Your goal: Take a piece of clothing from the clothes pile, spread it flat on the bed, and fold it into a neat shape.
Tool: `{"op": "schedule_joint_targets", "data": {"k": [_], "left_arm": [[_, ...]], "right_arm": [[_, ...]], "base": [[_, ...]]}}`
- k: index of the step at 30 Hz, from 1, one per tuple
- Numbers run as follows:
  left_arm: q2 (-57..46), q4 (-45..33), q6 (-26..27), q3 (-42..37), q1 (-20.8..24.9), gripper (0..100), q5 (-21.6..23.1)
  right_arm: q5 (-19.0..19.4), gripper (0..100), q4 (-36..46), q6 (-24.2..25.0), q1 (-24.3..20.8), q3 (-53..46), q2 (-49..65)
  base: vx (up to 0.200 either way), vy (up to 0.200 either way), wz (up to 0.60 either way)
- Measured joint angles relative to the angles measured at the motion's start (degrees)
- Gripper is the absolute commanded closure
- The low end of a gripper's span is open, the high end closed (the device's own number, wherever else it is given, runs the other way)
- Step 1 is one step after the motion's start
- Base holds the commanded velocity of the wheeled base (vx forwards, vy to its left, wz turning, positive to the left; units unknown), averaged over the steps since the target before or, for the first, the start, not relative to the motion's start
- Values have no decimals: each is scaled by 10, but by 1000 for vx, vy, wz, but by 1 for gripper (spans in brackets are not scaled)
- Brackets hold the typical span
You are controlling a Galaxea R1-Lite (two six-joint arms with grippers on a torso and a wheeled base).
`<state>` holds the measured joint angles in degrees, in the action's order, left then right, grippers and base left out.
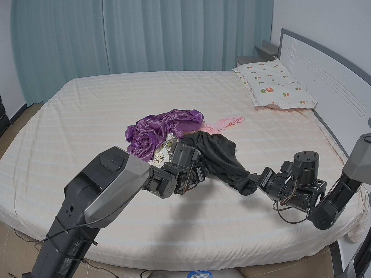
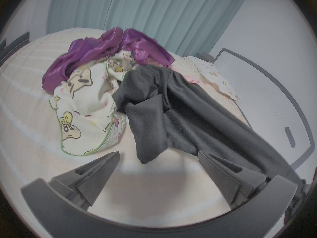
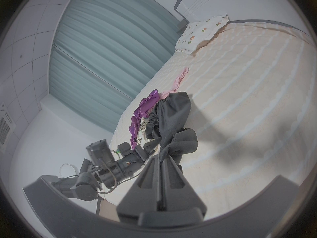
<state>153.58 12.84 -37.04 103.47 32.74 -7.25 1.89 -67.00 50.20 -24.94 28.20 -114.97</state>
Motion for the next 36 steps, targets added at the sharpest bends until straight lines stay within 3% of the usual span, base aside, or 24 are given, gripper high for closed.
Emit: {"op": "schedule_joint_targets", "data": {"k": [6,7,18,26,36], "left_arm": [[38,-28,-21,74,-3,0,5],[43,-32,-23,84,-3,100,5],[68,-44,-40,111,-7,100,6],[55,-81,-109,98,-7,100,1],[-117,-47,-148,-61,-12,100,15]], "right_arm": [[0,100,-7,0,-1,-1,0],[0,100,-7,0,-1,-2,0],[0,100,-7,0,0,-2,-1],[1,100,-29,1,-1,-6,1],[3,100,-87,-2,-1,-14,29]], "base": [[0,0,0],[0,0,0],[0,0,0],[0,0,0],[0,0,0]]}}
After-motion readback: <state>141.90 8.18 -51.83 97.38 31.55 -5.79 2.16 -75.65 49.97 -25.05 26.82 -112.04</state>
